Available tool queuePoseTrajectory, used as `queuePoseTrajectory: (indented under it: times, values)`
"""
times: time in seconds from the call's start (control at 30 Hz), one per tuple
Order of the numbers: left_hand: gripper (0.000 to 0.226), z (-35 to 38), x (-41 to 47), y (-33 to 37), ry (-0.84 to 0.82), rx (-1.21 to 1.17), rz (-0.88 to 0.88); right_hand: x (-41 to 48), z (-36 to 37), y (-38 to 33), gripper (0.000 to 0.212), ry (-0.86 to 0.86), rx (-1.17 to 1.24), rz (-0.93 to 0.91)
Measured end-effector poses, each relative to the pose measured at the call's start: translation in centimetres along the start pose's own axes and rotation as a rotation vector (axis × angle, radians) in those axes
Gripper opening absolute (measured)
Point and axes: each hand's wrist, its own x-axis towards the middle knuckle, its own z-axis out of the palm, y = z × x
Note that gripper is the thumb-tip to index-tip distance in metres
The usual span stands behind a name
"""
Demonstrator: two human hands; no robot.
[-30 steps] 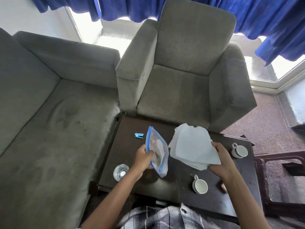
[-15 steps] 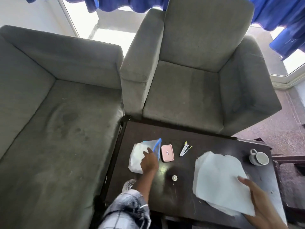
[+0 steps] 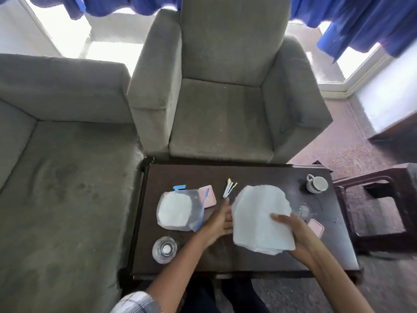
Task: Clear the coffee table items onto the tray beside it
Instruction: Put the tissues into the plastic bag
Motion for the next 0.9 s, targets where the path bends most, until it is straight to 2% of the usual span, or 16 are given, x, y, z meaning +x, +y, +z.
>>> queuePoseTrajectory:
  times: [0.07, 0.2, 0.3, 0.4, 0.57, 0.73, 0.9]
  values:
    - [0.057, 2.0, -1.7, 0.4, -0.096, -0.118, 0.006, -0.2, -0.3, -0.4, 0.037, -0.009, 0.008, -0.018]
    - [0.060, 3.9, -4.3, 1.8, -0.166, -0.267, 0.020, -1.0, -1.3, -0.9, 0.057, 0.003, -0.023, -0.058]
    - [0.040, 4.6, -4.7, 1.9, -0.152, -0.167, 0.099, -1.4, -2.6, -1.3, 0.058, -0.005, -0.017, -0.108]
    - [0.030, 5.7, -5.4, 1.1, -0.042, -0.045, 0.201, -1.9, -3.6, -1.6, 0.052, -0.019, -0.021, -0.152]
    - [0.023, 7.2, -6.2, -0.1, 0.039, -0.028, 0.293, -2.9, -4.8, -1.9, 0.022, 0.046, -0.084, -0.211]
    - [0.026, 8.0, -7.2, -0.6, 0.028, -0.028, 0.294, -3.4, -6.5, -1.9, 0.041, 0.095, -0.146, -0.321]
    - [0.023, 8.6, -8.0, -0.3, 0.026, -0.032, 0.287, -3.2, -7.5, -2.9, 0.041, 0.074, 0.073, -0.337]
